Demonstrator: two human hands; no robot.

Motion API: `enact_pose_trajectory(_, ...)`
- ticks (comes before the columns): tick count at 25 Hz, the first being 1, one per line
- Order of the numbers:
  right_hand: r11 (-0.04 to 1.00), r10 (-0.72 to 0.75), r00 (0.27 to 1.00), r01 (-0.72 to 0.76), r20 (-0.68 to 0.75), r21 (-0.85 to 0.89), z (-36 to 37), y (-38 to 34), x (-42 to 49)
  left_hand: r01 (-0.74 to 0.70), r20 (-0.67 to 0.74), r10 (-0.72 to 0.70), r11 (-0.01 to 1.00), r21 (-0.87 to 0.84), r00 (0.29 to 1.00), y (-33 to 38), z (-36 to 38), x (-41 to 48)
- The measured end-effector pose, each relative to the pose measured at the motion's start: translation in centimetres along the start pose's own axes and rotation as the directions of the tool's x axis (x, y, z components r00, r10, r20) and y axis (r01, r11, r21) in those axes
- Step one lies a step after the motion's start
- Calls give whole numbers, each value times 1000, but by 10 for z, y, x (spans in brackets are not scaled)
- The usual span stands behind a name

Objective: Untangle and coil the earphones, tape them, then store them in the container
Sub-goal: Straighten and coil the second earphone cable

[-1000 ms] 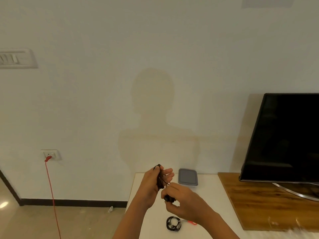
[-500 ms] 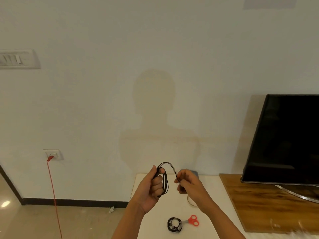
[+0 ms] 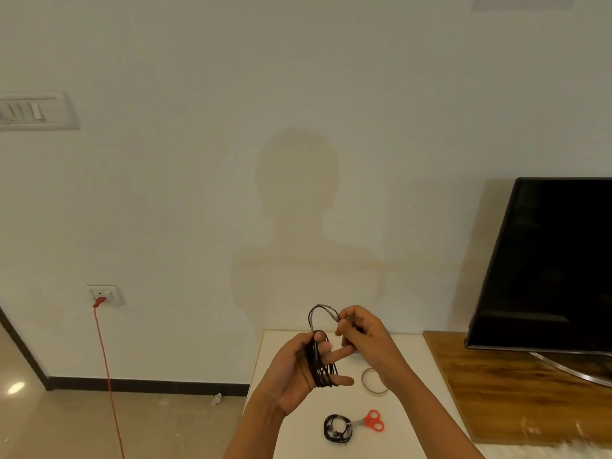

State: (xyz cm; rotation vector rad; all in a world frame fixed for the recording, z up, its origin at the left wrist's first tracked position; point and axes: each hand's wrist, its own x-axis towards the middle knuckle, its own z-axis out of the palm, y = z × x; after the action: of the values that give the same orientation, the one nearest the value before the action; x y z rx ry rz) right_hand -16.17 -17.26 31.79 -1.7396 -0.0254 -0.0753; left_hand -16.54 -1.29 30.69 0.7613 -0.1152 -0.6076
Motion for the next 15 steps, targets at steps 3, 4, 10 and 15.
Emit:
enact_pose_trajectory(3,990,135,985,-139,105,31,2,4,-3,-78,-110,70,995,-65,991,2,-2,4)
enact_pose_trajectory(4,984,168,976,-174,140,29,3,7,-5,-85,-135,73,992,-90,988,3,-4,5)
enact_pose_trajectory(10,972,184,936,-218,299,86,6,19,-15,-149,-152,123,973,-176,981,9,-8,11)
enact_pose_trajectory(15,970,168,959,-202,229,134,10,12,-10,-181,-126,164,975,-131,978,12,-10,13)
